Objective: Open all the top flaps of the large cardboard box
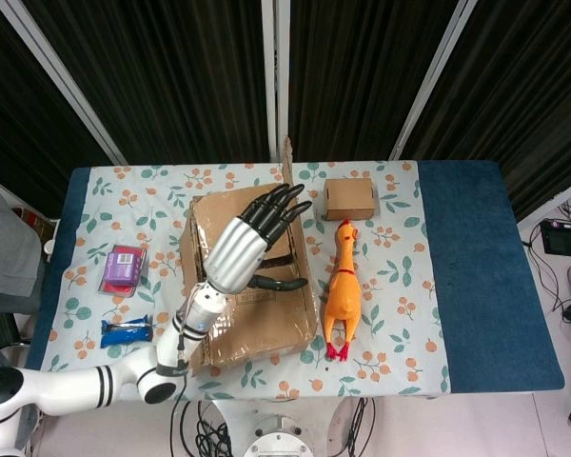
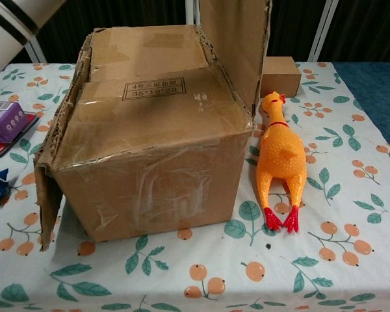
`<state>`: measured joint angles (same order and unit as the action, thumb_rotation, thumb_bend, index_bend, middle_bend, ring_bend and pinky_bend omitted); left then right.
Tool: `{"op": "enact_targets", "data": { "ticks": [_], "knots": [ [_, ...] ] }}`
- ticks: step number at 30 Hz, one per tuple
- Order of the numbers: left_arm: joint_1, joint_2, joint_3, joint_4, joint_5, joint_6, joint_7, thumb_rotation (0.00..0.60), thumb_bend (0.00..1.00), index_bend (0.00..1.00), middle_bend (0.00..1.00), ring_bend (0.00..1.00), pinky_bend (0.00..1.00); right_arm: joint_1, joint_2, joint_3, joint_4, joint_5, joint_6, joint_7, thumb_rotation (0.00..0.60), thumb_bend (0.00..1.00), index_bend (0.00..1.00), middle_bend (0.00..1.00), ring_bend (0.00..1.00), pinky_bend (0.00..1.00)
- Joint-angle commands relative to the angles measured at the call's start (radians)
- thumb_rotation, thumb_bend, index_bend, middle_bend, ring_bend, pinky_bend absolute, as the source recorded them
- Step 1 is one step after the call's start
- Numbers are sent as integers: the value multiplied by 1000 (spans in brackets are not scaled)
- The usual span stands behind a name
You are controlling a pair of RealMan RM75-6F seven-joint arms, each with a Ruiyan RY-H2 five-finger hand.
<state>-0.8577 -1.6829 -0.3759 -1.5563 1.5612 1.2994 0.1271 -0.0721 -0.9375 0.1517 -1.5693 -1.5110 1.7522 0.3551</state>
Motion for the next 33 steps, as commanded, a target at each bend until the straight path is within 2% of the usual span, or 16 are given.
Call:
{"op": "enact_targets", "data": {
  "ticks": [1, 7, 12, 15, 20, 26, 29, 33],
  "knots": [
    [-41, -48, -17, 34, -29, -24, 10, 423, 18, 75, 0, 30, 183, 1, -3, 0, 5, 0, -2, 5, 600, 54, 0, 0, 0, 0],
    [-89, -101, -28, 81, -67, -59, 13, 422, 18, 63, 0, 30, 183, 0, -6, 1, 15, 2, -2, 17, 600, 54, 0, 0, 0, 0],
    [-93, -89, -29, 109, -89, -69, 20, 420, 19, 62, 0, 30, 184, -3, -4, 2, 21, 2, 0, 24, 600, 56, 0, 0, 0, 0],
    [-71, -42, -31, 85, -124, -80, 27, 426, 18, 62, 0, 30, 184, -4, -1, 3, 23, 5, 0, 28, 600, 56, 0, 0, 0, 0],
    [-6, 94, -28, -41, -227, -125, 56, 424, 35, 62, 1, 31, 184, 2, -1, 3, 21, -1, -6, 20, 600, 56, 0, 0, 0, 0],
    [49, 279, 8, -184, -343, -196, 191, 421, 43, 63, 16, 33, 184, 13, -9, -1, 10, -15, -19, -4, 600, 55, 0, 0, 0, 0],
    [58, 286, 34, -200, -358, -184, 239, 434, 44, 63, 15, 32, 184, 19, -12, -5, 3, -19, -27, -20, 600, 56, 0, 0, 0, 0],
    [52, 227, 83, -147, -344, -172, 285, 497, 44, 62, 12, 32, 184, 20, -15, -8, -7, -29, -24, -39, 600, 56, 0, 0, 0, 0]
  ]
}}
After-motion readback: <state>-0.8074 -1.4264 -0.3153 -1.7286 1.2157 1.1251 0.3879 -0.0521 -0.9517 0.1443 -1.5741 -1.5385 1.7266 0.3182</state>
